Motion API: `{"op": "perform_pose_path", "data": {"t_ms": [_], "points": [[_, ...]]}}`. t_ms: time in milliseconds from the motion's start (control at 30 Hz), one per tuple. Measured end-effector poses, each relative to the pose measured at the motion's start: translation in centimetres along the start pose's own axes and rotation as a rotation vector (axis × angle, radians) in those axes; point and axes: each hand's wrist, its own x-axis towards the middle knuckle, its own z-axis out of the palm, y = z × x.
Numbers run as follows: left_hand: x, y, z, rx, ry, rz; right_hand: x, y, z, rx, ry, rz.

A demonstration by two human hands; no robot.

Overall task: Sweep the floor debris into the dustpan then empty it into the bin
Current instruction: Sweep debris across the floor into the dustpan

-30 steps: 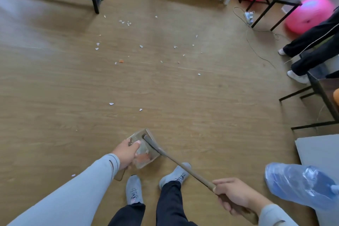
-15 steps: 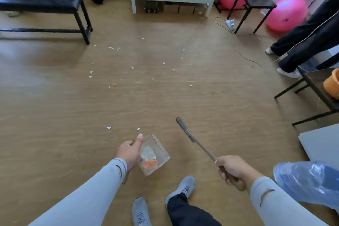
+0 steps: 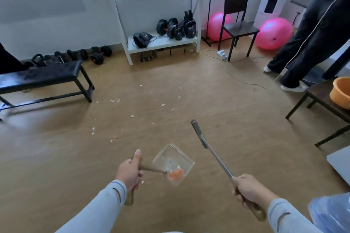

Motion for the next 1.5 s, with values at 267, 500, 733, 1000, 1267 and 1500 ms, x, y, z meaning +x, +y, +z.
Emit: {"op": "perform_pose_path", "data": {"t_ms": [267, 500, 733, 1000, 1267, 1500], "points": [[5.2, 5.4, 3.9, -0.008, 0.022, -0.019, 3.6, -3.1, -3.3, 0.034, 0.031, 0.07], [13.9, 9.3, 6.2, 0.005, -0.022, -0.055, 8.3, -9.4, -4.1, 0.043, 0.079, 0.122], [21.9, 12.3, 7.7, -0.024, -0.104, -0.093, 11.8, -18.6, -3.4, -0.016, 0.093, 0.237], [27.7, 15.4, 9.9, -0.05, -0.132, -0.15, 16.3, -28.1, -4.3, -0.03, 0.075, 0.292], [30.0, 19.0, 14.3, -0.035, -0.042, -0.2, 23.3, -34.3, -8.2, -0.136, 0.023, 0.229], [32.2, 21.9, 18.8, 0.013, 0.054, -0.241, 31.0, -39.0, -12.3, -0.28, -0.037, 0.131]]}}
